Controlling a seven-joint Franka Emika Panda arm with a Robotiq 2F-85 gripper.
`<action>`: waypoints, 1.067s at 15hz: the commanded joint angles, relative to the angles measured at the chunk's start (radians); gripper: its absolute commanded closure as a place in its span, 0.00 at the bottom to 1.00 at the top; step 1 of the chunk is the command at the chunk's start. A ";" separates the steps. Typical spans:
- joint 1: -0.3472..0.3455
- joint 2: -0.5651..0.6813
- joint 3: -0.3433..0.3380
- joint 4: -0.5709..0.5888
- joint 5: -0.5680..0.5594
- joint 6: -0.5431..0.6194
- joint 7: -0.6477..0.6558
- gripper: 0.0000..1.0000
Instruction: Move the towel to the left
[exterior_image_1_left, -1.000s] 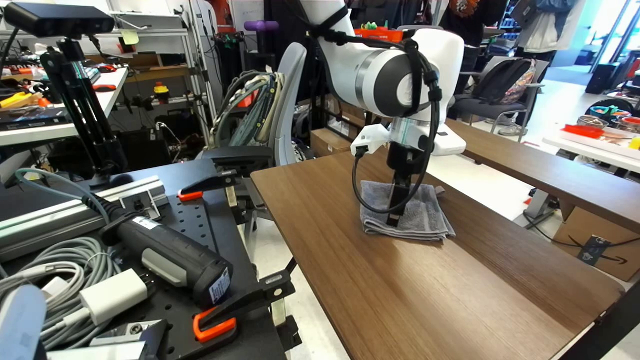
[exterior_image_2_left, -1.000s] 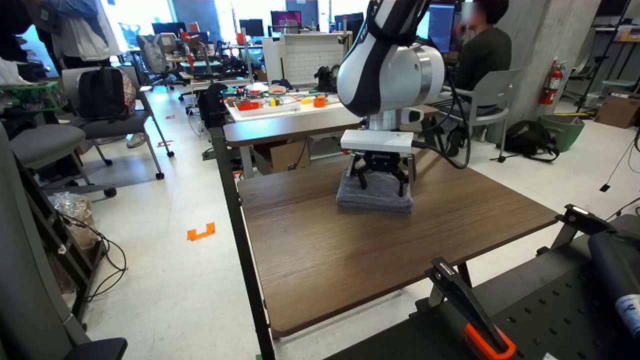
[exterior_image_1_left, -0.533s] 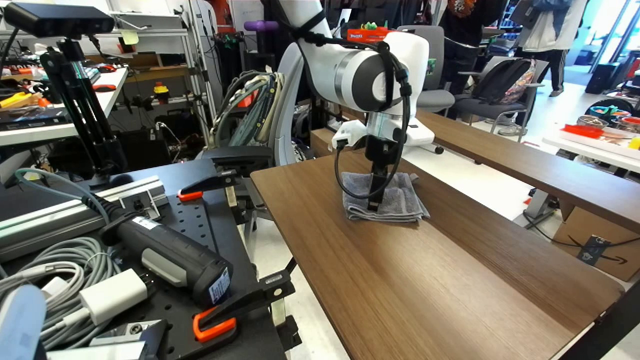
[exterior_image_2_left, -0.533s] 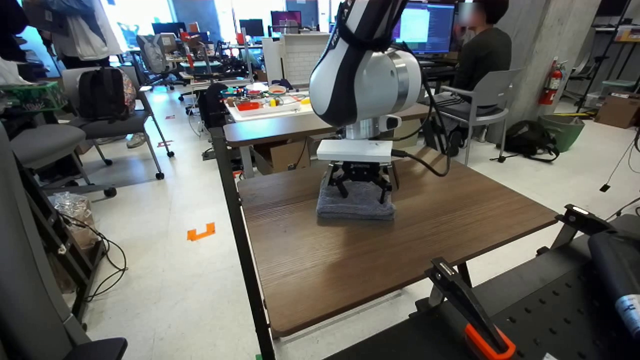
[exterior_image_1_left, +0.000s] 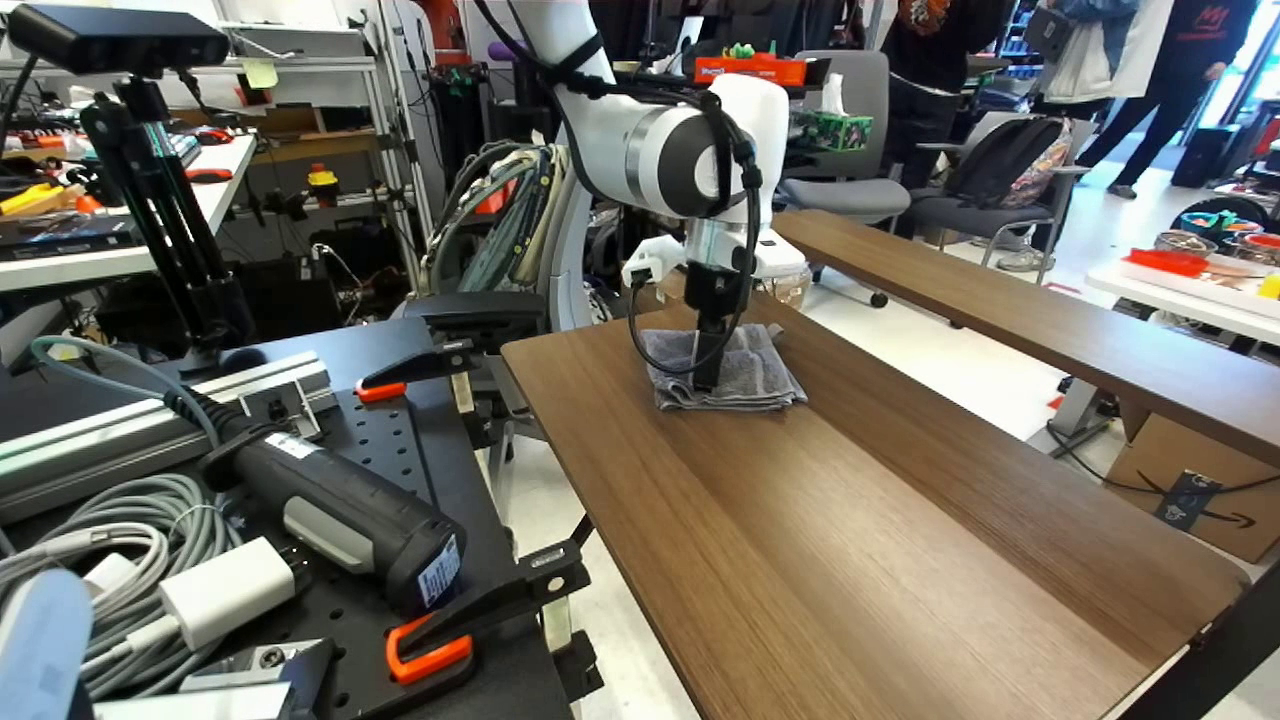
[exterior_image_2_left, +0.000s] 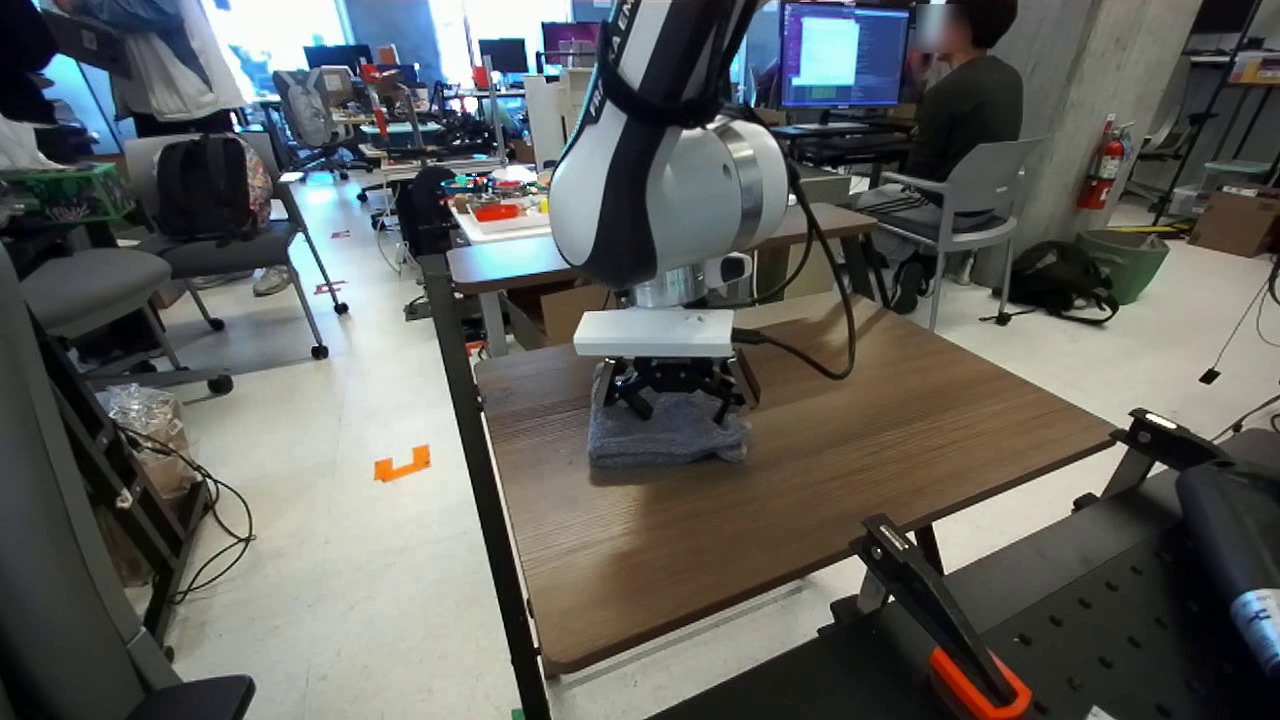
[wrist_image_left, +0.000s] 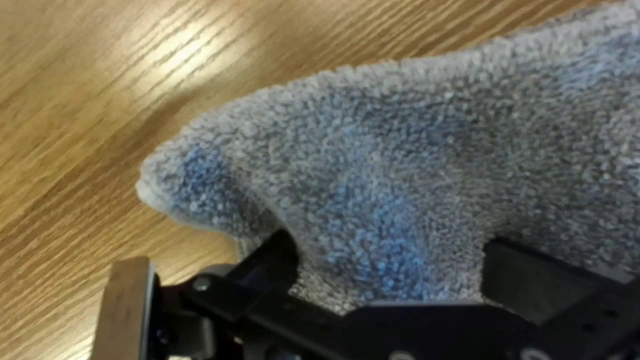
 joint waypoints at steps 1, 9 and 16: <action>0.017 0.000 0.001 -0.026 -0.016 0.059 0.023 0.00; 0.020 -0.199 0.041 -0.299 0.005 0.274 -0.035 0.00; 0.031 -0.196 0.029 -0.311 0.006 0.268 -0.030 0.00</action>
